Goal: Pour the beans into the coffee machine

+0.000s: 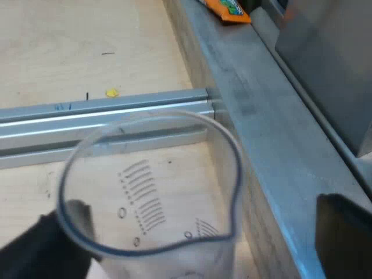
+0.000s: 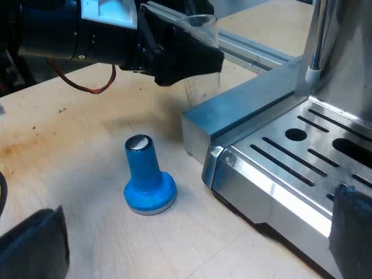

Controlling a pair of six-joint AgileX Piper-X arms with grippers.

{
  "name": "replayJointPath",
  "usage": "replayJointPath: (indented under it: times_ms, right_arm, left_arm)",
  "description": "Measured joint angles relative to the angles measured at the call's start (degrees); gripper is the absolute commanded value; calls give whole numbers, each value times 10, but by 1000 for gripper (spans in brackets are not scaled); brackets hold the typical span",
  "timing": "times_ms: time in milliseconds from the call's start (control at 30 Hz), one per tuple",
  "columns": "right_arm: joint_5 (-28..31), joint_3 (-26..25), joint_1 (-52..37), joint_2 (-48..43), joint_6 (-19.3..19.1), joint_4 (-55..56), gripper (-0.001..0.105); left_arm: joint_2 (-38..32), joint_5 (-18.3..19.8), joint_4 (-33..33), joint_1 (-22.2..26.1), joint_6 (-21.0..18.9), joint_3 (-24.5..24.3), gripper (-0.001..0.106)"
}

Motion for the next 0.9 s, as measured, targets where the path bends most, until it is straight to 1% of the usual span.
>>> replayJointPath:
  times_ms: [100, 267, 567, 633, 667, 700, 733, 767, 833, 867, 900]
  right_arm:
    - [0, 0, 0, 0, 0, 0, 92]
    - [0, 0, 0, 0, 0, 0, 92]
    - [0, 0, 0, 1, 0, -25, 92]
    - [0, 0, 0, 1, 0, -27, 92]
    - [0, 0, 0, 1, 0, -27, 92]
    - [0, 0, 0, 1, 0, -27, 92]
    - [0, 0, 0, 1, 2, -28, 92]
    - [0, 0, 0, 1, 6, -29, 92]
    - [0, 0, 0, 1, 21, -28, 92]
    - [0, 0, 0, 1, 24, -28, 92]
    - [0, 0, 0, 1, 32, -28, 92]
  left_arm:
    - [-1, 3, 9, 0, 0, -1, 82]
    - [-13, 8, 78, 0, 0, -3, 82]
    - [-20, 11, 117, 0, 0, -5, 82]
    - [-42, 11, 154, 0, -1, -5, 82]
    - [-68, 11, 190, 0, -1, -6, 82]
    - [-76, 11, 198, 0, -1, -6, 82]
    - [-90, 10, 221, 0, -1, -6, 82]
    - [-95, 10, 229, 0, -1, -6, 82]
    - [-124, 8, 286, 0, -2, -6, 82]
    - [-129, 8, 293, 0, -2, -6, 82]
    - [-148, 8, 339, 0, -1, -6, 82]
